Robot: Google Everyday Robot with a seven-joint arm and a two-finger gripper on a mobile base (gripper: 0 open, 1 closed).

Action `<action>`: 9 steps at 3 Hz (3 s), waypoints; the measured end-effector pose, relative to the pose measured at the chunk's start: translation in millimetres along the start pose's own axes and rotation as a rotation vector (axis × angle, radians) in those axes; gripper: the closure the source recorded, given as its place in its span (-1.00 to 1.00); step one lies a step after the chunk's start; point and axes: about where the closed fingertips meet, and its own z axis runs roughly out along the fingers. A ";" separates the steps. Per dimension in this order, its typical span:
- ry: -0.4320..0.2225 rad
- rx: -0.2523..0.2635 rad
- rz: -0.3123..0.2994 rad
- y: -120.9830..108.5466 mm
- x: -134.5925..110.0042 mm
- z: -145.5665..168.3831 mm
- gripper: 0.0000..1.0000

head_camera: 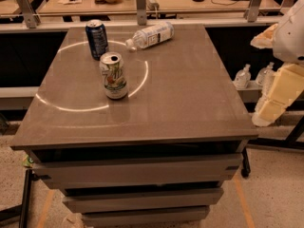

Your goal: Pick 7up can

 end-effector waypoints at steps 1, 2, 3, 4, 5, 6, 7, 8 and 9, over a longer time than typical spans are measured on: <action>-0.187 -0.051 0.006 -3.2 -17.5 31.7 -1.00; -0.340 -0.054 -0.004 -2.8 -40.3 60.1 -1.00; -0.440 0.016 -0.009 -10.8 -65.6 84.6 -1.00; -0.439 0.012 -0.010 -9.9 -65.7 84.7 -1.00; -0.523 0.003 0.018 -10.6 -84.3 97.1 -1.00; -0.633 -0.030 0.008 -12.2 -123.2 119.3 -1.00; -0.696 -0.083 -0.023 -13.6 -159.8 142.2 -1.00; -0.762 -0.152 -0.065 -16.7 -202.1 159.9 -1.00; -0.822 -0.207 -0.099 -20.6 -241.9 170.5 -1.00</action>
Offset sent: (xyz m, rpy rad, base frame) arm 0.0474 0.0798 -0.0687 0.4964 -0.1160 0.1377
